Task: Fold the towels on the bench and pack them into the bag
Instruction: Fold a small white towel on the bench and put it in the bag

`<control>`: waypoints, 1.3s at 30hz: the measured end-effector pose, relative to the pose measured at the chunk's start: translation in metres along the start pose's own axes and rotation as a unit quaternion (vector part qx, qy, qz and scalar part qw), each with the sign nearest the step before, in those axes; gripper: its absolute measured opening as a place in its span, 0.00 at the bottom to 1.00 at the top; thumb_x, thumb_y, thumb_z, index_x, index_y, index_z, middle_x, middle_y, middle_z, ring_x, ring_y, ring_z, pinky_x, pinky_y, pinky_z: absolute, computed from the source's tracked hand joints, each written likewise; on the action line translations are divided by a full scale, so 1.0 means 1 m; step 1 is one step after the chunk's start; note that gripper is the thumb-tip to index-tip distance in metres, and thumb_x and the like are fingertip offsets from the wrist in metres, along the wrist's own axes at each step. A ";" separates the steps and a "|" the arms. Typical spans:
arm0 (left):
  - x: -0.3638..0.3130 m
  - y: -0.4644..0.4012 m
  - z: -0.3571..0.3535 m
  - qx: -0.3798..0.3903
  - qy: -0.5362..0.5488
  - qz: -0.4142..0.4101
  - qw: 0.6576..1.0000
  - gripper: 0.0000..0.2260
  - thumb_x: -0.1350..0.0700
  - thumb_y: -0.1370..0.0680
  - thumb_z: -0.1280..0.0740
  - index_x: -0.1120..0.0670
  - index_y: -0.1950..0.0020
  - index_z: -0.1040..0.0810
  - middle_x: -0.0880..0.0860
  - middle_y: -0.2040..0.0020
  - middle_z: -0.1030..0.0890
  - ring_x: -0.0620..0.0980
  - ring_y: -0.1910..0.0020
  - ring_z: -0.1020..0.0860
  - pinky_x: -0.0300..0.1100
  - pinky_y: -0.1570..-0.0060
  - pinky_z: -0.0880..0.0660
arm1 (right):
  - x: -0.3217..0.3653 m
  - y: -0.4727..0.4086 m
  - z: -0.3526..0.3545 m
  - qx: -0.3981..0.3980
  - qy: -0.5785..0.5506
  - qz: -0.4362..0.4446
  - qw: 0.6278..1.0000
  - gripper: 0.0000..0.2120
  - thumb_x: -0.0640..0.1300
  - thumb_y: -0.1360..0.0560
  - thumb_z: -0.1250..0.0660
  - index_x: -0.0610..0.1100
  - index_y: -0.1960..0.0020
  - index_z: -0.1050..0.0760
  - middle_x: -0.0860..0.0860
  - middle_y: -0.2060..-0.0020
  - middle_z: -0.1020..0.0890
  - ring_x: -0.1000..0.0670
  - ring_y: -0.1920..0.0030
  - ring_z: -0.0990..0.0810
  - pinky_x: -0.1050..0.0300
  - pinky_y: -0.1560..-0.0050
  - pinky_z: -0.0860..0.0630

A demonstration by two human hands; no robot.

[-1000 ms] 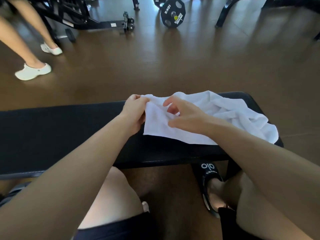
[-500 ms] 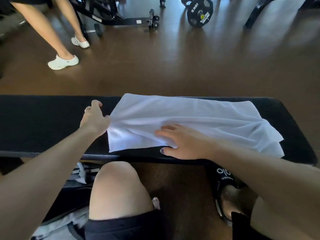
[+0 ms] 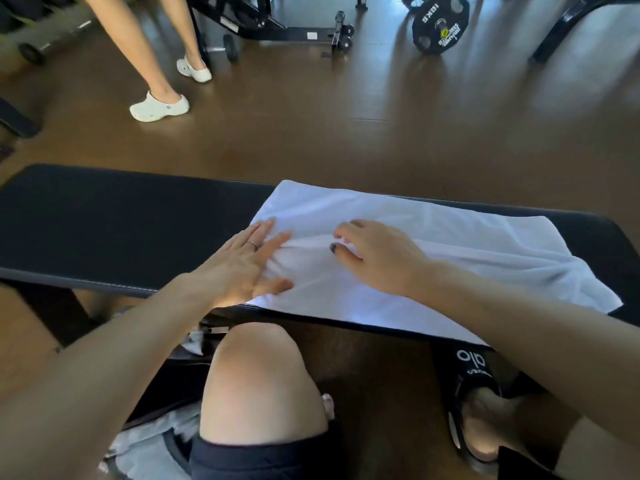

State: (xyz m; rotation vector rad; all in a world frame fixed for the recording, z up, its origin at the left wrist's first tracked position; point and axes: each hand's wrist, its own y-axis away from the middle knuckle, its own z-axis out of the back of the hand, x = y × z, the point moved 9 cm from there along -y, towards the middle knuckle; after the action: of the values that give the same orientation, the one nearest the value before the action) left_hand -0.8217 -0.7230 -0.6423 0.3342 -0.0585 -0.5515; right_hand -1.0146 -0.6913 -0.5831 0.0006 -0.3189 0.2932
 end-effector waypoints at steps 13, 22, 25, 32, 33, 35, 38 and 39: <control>0.061 0.015 -0.007 0.045 0.007 0.049 0.998 0.54 0.20 0.36 0.42 0.35 0.22 0.70 0.43 0.22 0.74 0.40 0.24 0.74 0.49 0.23 0.68 | 0.035 -0.127 -0.073 0.068 0.086 0.023 0.994 0.21 0.58 0.17 0.52 0.53 0.27 0.37 0.46 0.26 0.38 0.42 0.25 0.41 0.44 0.28 0.41; 0.098 -0.003 0.014 -0.101 0.032 0.081 0.991 0.44 0.25 0.27 0.64 0.48 0.17 0.61 0.47 0.17 0.59 0.44 0.19 0.61 0.46 0.21 0.62 | 0.096 -0.194 -0.078 -0.043 0.057 0.080 0.994 0.31 0.53 0.23 0.61 0.44 0.47 0.21 0.47 0.49 0.18 0.41 0.44 0.23 0.48 0.40 0.32; 0.105 -0.006 -0.001 -0.085 0.060 0.103 0.989 0.44 0.24 0.26 0.61 0.49 0.17 0.62 0.44 0.18 0.62 0.41 0.20 0.63 0.48 0.20 0.62 | 0.099 -0.205 -0.089 -0.015 0.073 0.082 0.994 0.25 0.52 0.19 0.57 0.44 0.39 0.25 0.47 0.39 0.22 0.42 0.38 0.26 0.50 0.36 0.34; 0.127 -0.006 0.002 -0.040 0.054 0.127 0.990 0.49 0.20 0.31 0.58 0.45 0.19 0.67 0.43 0.18 0.64 0.40 0.20 0.64 0.51 0.20 0.61 | 0.108 -0.230 -0.114 0.122 0.061 0.083 0.987 0.27 0.53 0.16 0.59 0.48 0.18 0.53 0.47 0.19 0.50 0.46 0.20 0.50 0.47 0.22 0.50; 0.128 -0.004 0.001 -0.036 0.057 0.137 0.988 0.49 0.20 0.31 0.58 0.45 0.19 0.67 0.44 0.18 0.64 0.41 0.20 0.64 0.51 0.20 0.61 | 0.109 -0.233 -0.114 0.133 0.057 0.086 0.986 0.27 0.53 0.16 0.59 0.49 0.18 0.53 0.47 0.19 0.50 0.46 0.20 0.51 0.47 0.22 0.51; 0.128 -0.001 0.000 -0.032 0.058 0.168 0.984 0.49 0.21 0.31 0.58 0.47 0.18 0.65 0.46 0.18 0.63 0.44 0.19 0.63 0.52 0.20 0.60 | 0.110 -0.236 -0.106 0.133 0.033 0.087 0.987 0.27 0.54 0.15 0.59 0.50 0.18 0.53 0.49 0.18 0.49 0.48 0.19 0.51 0.49 0.21 0.52; 0.119 0.001 0.008 -0.033 0.054 0.200 0.978 0.49 0.23 0.31 0.62 0.49 0.17 0.63 0.49 0.17 0.62 0.47 0.19 0.62 0.52 0.21 0.61 | 0.095 -0.219 -0.065 0.055 0.000 0.071 0.996 0.26 0.54 0.15 0.56 0.51 0.18 0.50 0.50 0.19 0.45 0.48 0.20 0.48 0.50 0.21 0.51; 0.110 -0.001 0.015 -0.046 0.053 0.194 0.979 0.48 0.23 0.31 0.62 0.49 0.18 0.63 0.50 0.17 0.62 0.47 0.19 0.62 0.52 0.21 0.62 | 0.079 -0.208 -0.050 0.036 -0.009 0.054 0.998 0.25 0.53 0.15 0.55 0.51 0.19 0.48 0.49 0.20 0.43 0.48 0.20 0.47 0.51 0.21 0.50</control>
State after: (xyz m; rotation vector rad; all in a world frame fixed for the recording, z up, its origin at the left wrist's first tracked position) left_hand -0.7309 -0.7863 -0.6320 0.2530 0.0057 -0.1484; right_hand -0.8684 -0.8657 -0.5967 0.0566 -0.3277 0.4123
